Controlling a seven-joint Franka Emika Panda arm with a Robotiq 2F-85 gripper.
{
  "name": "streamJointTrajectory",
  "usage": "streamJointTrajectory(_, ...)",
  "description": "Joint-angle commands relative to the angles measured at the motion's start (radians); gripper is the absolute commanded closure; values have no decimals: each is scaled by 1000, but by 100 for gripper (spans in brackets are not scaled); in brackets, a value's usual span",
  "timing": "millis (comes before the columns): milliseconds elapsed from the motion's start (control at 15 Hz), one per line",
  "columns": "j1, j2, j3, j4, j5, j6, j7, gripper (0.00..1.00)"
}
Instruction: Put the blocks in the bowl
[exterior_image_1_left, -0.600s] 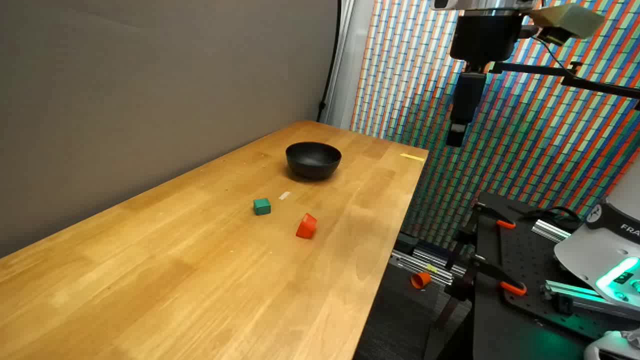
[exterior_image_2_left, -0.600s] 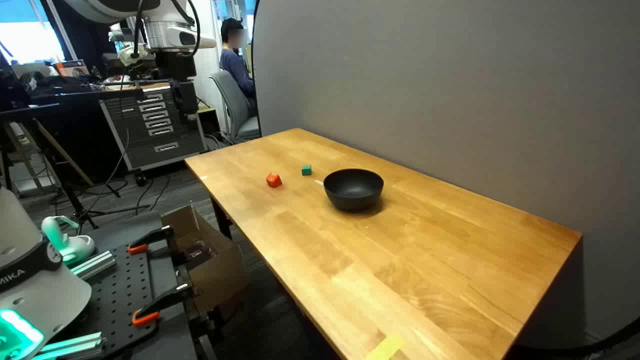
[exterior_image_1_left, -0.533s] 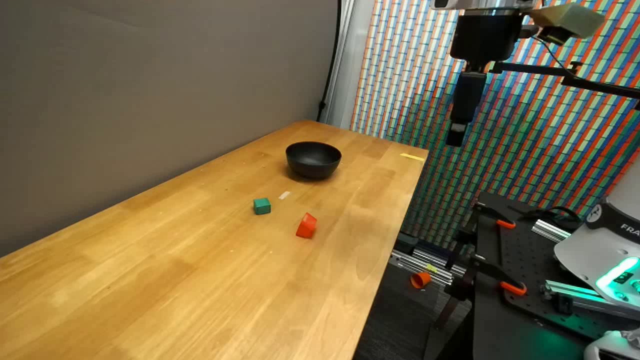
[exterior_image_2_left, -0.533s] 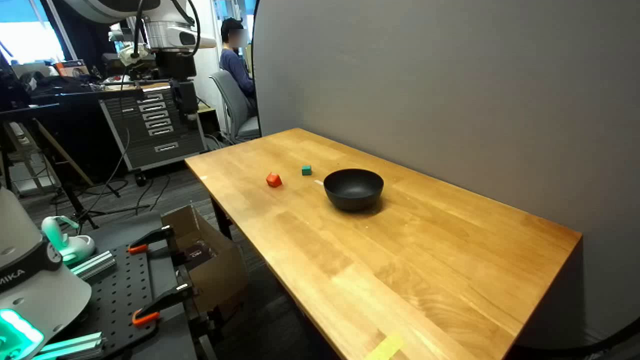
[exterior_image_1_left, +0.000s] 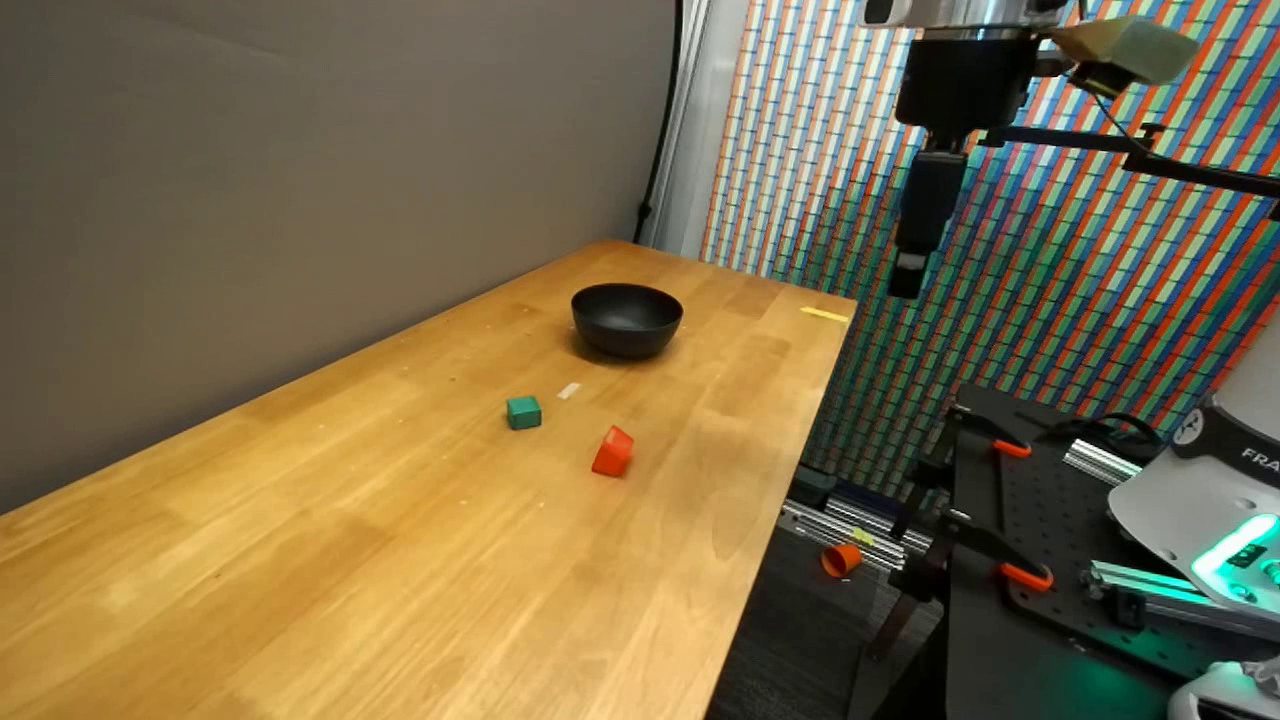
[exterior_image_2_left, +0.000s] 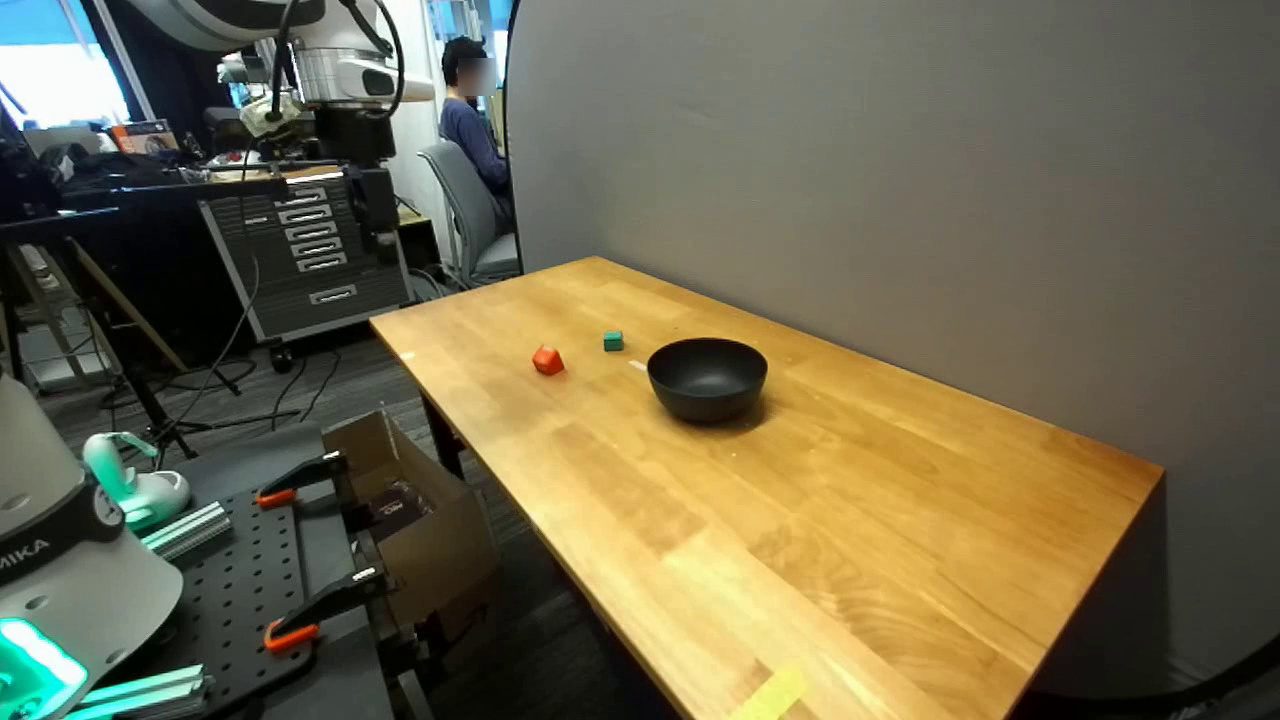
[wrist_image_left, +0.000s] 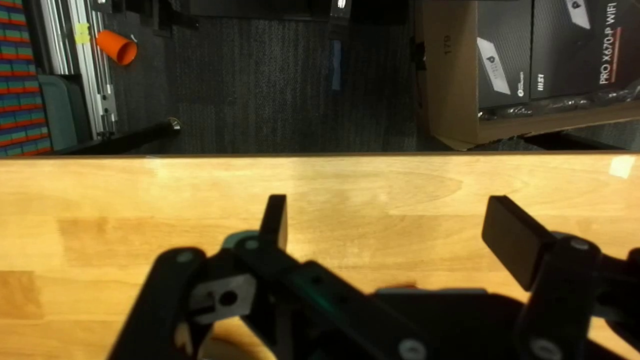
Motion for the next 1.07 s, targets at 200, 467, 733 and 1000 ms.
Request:
streamJointTrajectory(200, -9, 396, 0, 118, -55, 297, 56, 0)
streamJointTrajectory(467, 14, 651, -41, 279, -147, 364, 32, 0)
streamJointTrajectory(733, 51, 841, -91, 455, -166, 337, -8, 0)
streamJointTrajectory(1000, 78, 984, -125, 590, -152, 326, -62, 0)
